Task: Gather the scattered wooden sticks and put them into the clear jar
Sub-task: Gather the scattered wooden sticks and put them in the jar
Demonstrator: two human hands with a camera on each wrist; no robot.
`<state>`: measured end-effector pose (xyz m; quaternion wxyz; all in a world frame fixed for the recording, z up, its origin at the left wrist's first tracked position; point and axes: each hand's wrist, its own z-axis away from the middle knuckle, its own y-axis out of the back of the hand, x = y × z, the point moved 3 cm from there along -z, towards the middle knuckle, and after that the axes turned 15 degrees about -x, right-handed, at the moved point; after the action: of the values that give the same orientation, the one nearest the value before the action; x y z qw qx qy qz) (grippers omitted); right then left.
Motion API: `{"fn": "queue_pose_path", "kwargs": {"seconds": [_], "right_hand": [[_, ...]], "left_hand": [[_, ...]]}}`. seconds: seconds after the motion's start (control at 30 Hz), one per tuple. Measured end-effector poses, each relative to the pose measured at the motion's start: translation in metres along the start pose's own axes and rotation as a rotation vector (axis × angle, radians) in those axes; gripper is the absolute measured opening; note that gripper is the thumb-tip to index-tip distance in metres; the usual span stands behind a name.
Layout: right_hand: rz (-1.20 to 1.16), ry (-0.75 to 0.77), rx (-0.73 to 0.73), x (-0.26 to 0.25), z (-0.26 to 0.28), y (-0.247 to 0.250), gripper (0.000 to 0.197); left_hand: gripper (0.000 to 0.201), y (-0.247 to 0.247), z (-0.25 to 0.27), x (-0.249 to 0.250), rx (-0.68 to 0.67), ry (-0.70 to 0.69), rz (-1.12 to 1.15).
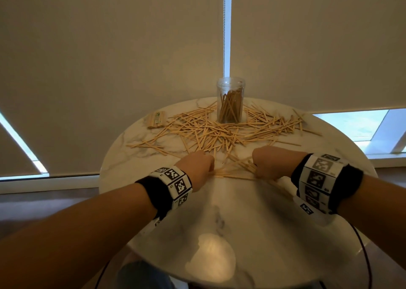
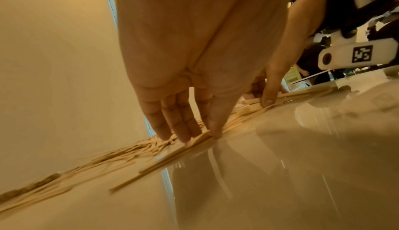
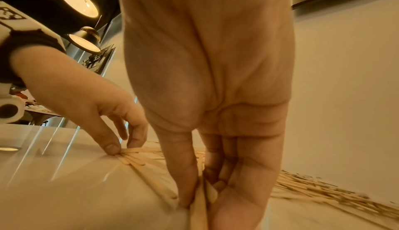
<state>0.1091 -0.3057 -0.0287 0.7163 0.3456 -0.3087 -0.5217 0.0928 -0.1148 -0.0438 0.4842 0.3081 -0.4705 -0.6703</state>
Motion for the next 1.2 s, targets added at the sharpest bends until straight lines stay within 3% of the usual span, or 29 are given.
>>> {"fn": "queue_pose_path", "kwargs": {"seconds": [0.17,0.37,0.53,0.67,0.8,1.03,1.07,1.13,1.17,1.2], "right_hand": [[-0.038,-0.022,-0.033,0.003,0.002,-0.001,0.027],[-0.058,-0.047,0.021,0.007,0.011,0.006,0.030],[-0.403,-0.004,0.086,0.030,0.016,0.014,0.017],[-0.716,0.068,0.295,0.040,0.024,0.022,0.011],[-0.877,0.155,0.415,0.032,0.028,0.023,0.006],[-0.886,0.292,0.491,-0.010,0.018,0.031,0.008],[-0.877,0.308,0.505,-0.016,0.014,0.033,0.008],[-0.851,0.346,0.530,-0.027,0.007,0.040,0.007],[-0.830,0.365,0.548,-0.032,0.005,0.044,0.008],[-0.806,0.383,0.576,-0.036,0.003,0.050,0.010]], "left_hand": [[0.028,0.000,-0.002,-0.004,-0.003,-0.048,-0.093],[0.030,0.000,-0.002,0.008,-0.139,0.031,-0.204],[0.037,-0.002,-0.002,0.006,-0.120,0.053,-0.105],[0.028,0.009,-0.004,-0.006,-0.090,0.037,0.074],[0.003,0.026,-0.007,-0.011,0.008,-0.036,0.485],[0.024,0.046,-0.023,-0.003,0.254,-0.067,1.299],[0.028,0.049,-0.024,0.000,0.284,-0.080,1.344],[0.076,0.054,-0.029,0.003,0.305,-0.078,1.316],[0.085,0.056,-0.032,0.004,0.298,-0.105,1.273],[0.075,0.060,-0.038,0.004,0.326,-0.157,1.252]]}}
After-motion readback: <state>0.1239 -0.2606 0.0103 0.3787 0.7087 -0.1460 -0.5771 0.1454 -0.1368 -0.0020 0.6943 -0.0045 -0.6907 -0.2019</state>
